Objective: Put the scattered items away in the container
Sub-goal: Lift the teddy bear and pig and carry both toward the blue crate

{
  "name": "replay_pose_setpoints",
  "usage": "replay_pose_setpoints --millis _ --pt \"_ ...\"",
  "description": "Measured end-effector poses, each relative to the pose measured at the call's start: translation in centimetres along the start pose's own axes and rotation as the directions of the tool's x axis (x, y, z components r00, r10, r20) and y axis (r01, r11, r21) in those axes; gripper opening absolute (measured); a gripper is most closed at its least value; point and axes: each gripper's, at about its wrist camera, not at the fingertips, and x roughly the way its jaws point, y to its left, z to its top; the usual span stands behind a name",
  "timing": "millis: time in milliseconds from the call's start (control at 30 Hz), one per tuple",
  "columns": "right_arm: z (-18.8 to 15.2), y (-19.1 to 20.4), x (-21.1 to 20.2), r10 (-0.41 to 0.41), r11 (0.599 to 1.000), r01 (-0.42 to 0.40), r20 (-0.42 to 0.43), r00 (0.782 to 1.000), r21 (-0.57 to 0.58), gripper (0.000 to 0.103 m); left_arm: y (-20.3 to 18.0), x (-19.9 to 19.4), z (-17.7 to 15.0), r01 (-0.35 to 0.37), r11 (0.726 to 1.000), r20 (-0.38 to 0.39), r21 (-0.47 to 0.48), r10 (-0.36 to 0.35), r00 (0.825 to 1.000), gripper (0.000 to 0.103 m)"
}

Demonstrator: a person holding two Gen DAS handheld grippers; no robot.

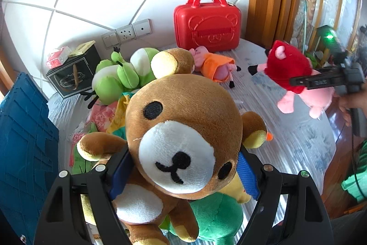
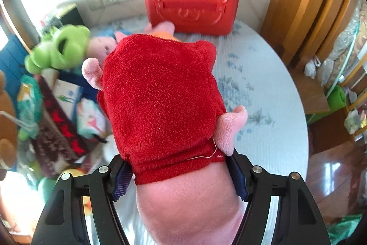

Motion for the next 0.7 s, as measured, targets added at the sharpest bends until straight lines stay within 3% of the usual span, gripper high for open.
replay_pose_setpoints --millis 433,700 --pt "-1.9 4.1 -10.7 0.059 0.997 -0.065 0.114 0.992 0.046 0.072 -0.5 -2.5 0.3 0.006 0.997 0.024 -0.073 -0.004 1.000 0.080" --pt "-2.4 4.3 -13.1 0.073 0.994 -0.086 0.166 0.983 0.069 0.073 -0.3 -4.0 0.9 -0.001 0.996 0.064 -0.092 0.007 0.998 0.080"
